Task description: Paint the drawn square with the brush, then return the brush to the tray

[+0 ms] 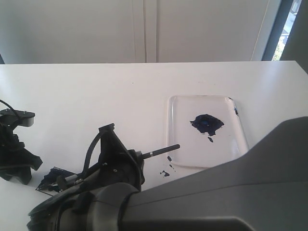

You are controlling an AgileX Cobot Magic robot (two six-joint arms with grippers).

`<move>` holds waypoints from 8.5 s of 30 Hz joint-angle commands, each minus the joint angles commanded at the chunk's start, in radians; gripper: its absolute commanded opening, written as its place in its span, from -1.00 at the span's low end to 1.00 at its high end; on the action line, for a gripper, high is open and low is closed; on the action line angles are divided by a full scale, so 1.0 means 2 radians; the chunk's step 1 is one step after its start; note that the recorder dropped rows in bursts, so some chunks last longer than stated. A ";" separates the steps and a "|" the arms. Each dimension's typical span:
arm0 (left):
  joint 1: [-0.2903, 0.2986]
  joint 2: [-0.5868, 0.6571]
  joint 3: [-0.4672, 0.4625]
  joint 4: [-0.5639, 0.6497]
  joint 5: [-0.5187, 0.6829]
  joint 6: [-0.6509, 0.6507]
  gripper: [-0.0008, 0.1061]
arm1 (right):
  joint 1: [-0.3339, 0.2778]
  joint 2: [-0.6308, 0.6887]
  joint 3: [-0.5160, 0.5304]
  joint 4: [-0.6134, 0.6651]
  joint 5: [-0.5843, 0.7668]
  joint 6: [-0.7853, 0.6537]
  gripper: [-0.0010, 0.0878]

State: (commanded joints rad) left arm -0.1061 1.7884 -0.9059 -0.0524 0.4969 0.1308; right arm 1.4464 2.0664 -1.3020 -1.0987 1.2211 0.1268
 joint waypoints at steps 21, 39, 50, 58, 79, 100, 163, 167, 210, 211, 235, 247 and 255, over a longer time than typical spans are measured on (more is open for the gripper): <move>0.000 0.000 0.000 0.000 -0.004 0.000 0.02 | 0.000 0.001 0.000 -0.010 -0.016 0.000 -0.98; 0.000 0.000 0.000 0.000 -0.006 0.000 0.02 | 0.000 0.001 0.000 0.011 0.000 -0.012 -0.98; 0.001 0.000 0.000 0.000 -0.006 0.000 0.02 | 0.000 0.000 0.000 0.034 0.000 -0.019 -0.98; 0.001 0.000 0.000 0.000 -0.006 0.000 0.02 | 0.000 -0.001 0.004 0.053 0.000 -0.023 -0.98; 0.001 0.000 0.000 0.000 -0.005 0.000 0.02 | -0.001 -0.026 0.059 0.043 0.000 -0.005 -0.98; 0.001 0.000 0.000 0.000 -0.006 0.001 0.02 | 0.000 0.009 0.059 -0.198 0.000 0.016 -0.98; 0.001 0.002 0.000 -0.006 -0.008 0.000 0.02 | -0.016 0.028 0.059 -0.236 0.000 0.036 -0.98; 0.001 0.002 0.000 -0.006 -0.010 0.000 0.02 | -0.016 0.028 0.059 -0.216 0.000 0.028 -0.98; 0.001 0.002 0.000 -0.006 -0.006 0.000 0.02 | -0.026 -0.026 0.122 -0.148 0.000 0.017 -0.98; 0.001 0.002 0.000 -0.006 -0.006 0.000 0.02 | -0.027 -0.026 0.122 -0.149 0.000 0.018 -0.98; 0.001 0.002 0.000 -0.006 -0.007 0.000 0.02 | -0.066 -0.011 0.103 -0.181 0.000 0.051 -0.98; 0.001 0.002 0.000 -0.006 -0.007 0.000 0.02 | -0.065 -0.008 0.103 -0.173 0.000 0.039 -0.98; 0.001 0.002 0.000 -0.006 -0.008 0.000 0.02 | -0.054 -0.008 0.103 -0.167 0.000 0.030 -0.98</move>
State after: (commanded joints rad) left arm -0.1042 1.7921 -0.9059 -0.0637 0.4802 0.1303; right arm 1.3381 2.0508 -1.0966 -1.4319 1.2211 0.1872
